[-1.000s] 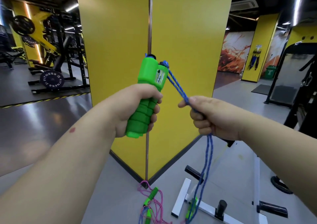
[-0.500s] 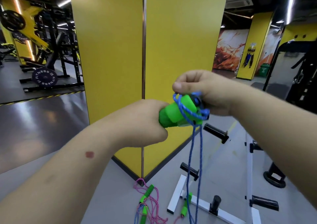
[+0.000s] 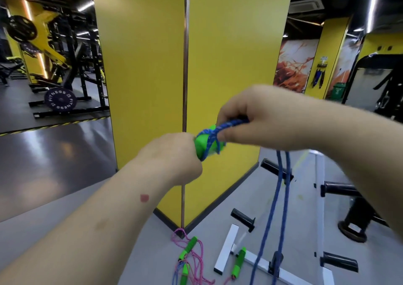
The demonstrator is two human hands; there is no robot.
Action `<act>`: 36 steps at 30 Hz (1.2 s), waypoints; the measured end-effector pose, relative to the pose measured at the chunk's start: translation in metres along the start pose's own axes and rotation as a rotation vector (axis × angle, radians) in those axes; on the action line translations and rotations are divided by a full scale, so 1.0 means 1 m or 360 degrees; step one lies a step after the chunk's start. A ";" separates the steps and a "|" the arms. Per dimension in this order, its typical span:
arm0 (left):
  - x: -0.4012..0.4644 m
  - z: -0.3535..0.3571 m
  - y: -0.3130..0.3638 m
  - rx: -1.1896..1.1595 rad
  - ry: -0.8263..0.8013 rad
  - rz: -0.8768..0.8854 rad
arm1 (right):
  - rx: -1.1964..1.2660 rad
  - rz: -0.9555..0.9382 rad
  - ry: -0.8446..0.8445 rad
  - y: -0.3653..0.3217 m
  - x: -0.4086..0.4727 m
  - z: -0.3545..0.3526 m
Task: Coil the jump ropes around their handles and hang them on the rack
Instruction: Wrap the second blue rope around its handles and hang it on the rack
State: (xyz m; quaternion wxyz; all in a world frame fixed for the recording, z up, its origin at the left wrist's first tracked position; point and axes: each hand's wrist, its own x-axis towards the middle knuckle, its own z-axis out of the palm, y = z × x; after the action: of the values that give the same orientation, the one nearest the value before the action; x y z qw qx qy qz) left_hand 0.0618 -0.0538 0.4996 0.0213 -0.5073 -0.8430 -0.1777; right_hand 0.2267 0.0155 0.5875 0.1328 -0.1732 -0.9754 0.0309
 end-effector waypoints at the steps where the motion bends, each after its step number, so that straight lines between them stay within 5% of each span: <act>1: -0.004 0.000 0.003 0.0083 -0.0055 0.0089 | 0.0096 -0.0003 0.0071 0.003 0.003 -0.007; 5: -0.018 -0.010 0.012 -0.0204 -0.0134 0.0393 | 0.0591 0.0146 0.0155 0.029 0.020 0.004; 10: -0.013 -0.029 0.005 -0.1127 -0.0065 0.0283 | 0.1458 0.0432 -0.0164 0.055 0.022 0.049; 14: 0.002 -0.025 -0.009 -0.1335 0.0087 -0.0110 | 0.0747 0.0441 -0.0196 0.040 0.012 0.052; 17: 0.008 -0.018 -0.014 -0.0851 0.0178 -0.0236 | 0.0168 0.0264 -0.0184 0.019 0.004 0.038; 21: 0.002 -0.010 -0.005 -0.0126 0.0088 -0.0080 | 0.0075 0.0021 -0.0017 0.001 0.003 0.021; 24: -0.008 -0.012 0.006 0.0068 -0.0166 0.0199 | 0.0263 0.0025 0.0134 0.012 0.012 0.009; 27: -0.015 -0.023 0.009 -0.0151 -0.0304 0.0420 | 0.0695 0.0088 0.0092 0.027 0.017 0.012; 32: -0.021 -0.040 0.002 -0.1190 -0.0351 0.0459 | 0.1430 0.0331 -0.0107 0.043 0.019 0.038; 36: -0.003 -0.039 -0.009 -0.1488 0.0181 -0.0041 | 0.0416 0.0386 -0.0184 0.033 0.008 0.050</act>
State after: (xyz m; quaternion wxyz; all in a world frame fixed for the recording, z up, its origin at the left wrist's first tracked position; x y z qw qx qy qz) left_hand 0.0503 -0.0726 0.5329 -0.1655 -0.4415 -0.6762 -0.5660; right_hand 0.2173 0.0486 0.5379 0.0932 -0.2687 -0.9410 0.1831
